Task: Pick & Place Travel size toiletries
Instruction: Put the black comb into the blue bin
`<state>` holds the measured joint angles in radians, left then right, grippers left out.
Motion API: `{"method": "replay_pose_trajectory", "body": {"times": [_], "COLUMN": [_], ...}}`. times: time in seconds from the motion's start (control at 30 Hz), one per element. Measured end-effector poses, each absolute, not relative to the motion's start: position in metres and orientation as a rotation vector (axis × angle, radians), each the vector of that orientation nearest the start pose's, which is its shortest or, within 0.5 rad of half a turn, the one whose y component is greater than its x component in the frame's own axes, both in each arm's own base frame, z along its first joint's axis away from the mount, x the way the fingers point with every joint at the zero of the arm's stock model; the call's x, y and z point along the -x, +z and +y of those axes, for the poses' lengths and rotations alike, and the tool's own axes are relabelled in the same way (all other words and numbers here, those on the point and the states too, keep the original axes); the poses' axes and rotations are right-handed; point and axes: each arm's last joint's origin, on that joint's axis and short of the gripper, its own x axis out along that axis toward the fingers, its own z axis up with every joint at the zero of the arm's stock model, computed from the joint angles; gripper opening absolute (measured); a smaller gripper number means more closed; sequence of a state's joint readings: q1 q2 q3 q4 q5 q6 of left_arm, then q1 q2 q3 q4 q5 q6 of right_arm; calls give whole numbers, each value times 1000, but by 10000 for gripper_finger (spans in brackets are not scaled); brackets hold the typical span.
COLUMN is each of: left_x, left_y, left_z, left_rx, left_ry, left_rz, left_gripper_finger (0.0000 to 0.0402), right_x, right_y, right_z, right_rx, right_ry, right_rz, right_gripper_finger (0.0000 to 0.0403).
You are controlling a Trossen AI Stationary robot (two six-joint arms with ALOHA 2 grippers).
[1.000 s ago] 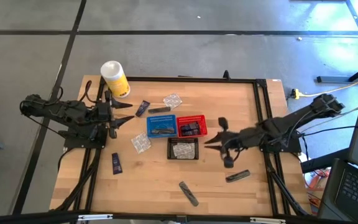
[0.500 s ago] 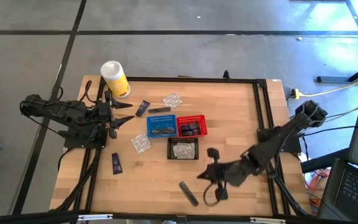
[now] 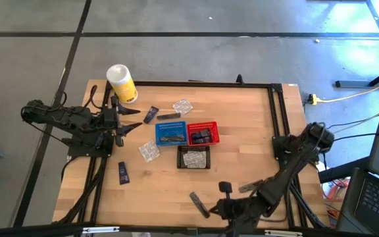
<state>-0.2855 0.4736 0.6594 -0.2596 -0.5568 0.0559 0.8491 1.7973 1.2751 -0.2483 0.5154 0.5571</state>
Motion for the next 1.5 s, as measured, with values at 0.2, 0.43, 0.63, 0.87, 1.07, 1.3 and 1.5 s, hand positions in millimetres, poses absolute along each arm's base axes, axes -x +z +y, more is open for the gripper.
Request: {"method": "replay_pose_trajectory", "body": {"times": [0.2, 0.43, 0.63, 0.87, 1.07, 1.3, 1.5], "left_x": [-107, -107, -107, -107, -107, -107, -107], "left_y": [321, 321, 321, 321, 321, 321, 321], "left_z": [-15, -15, -15, -15, -15, -15, -15], "left_rx": [-86, -86, -86, -81, -70, -71, -71], "left_ry": [269, 269, 269, 269, 270, 270, 270], "left_rz": [75, 75, 76, 75, 74, 75, 76], "left_gripper_finger": [212, 212, 212, 212, 212, 212, 212], "right_x": [-279, -285, -292, -309, -315, -317, -316], "right_y": [201, 188, 171, 141, 121, 114, 114], "right_z": [300, 308, 311, 311, 308, 297, 292], "right_rx": [-58, -83, -94, -81, -78, -89, -80], "right_ry": [221, 265, 317, 353, 345, 281, 250], "right_rz": [760, 820, 876, 874, 928, 1014, 1051], "right_gripper_finger": [6, 5, 9, 3, 2, 2, 1]}}
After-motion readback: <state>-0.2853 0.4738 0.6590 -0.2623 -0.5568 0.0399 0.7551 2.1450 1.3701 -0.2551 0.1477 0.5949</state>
